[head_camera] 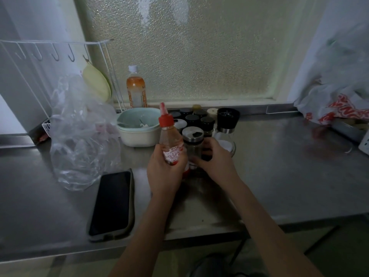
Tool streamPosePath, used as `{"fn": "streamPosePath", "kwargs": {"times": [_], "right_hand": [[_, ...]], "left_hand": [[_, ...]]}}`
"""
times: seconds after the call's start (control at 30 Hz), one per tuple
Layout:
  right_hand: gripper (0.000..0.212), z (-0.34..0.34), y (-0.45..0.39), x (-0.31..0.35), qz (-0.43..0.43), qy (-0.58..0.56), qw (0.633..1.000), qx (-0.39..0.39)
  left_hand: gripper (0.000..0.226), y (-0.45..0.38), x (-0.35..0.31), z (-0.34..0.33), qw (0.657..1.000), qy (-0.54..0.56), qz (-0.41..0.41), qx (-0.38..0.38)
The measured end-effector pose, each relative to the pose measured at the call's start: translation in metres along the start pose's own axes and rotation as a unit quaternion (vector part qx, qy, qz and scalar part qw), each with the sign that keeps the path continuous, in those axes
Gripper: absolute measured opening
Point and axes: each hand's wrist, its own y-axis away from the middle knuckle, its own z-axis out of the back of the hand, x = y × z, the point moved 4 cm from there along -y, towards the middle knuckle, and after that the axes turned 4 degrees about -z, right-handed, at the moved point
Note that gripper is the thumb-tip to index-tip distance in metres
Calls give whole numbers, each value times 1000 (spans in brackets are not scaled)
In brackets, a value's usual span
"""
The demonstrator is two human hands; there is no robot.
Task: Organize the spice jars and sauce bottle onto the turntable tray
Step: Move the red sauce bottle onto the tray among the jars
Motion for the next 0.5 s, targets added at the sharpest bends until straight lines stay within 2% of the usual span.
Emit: {"fn": "streamPosePath", "kwargs": {"times": [0.13, 0.23, 0.33, 0.43, 0.5], "right_hand": [[36, 7, 4, 0, 5, 32, 999, 19], [30, 27, 11, -4, 35, 135, 988, -73], [20, 49, 14, -9, 26, 102, 979, -174], [44, 72, -2, -11, -12, 63, 964, -260], [61, 77, -23, -15, -61, 48, 969, -234]], "left_hand": [[29, 2, 1, 0, 1000, -6, -7, -1], [30, 4, 1, 0, 1000, -21, -14, 2], [31, 6, 2, 0, 999, -40, -13, 4], [34, 6, 1, 1, 999, -44, -11, 3], [35, 6, 1, 1, 999, -48, -10, 5]]}}
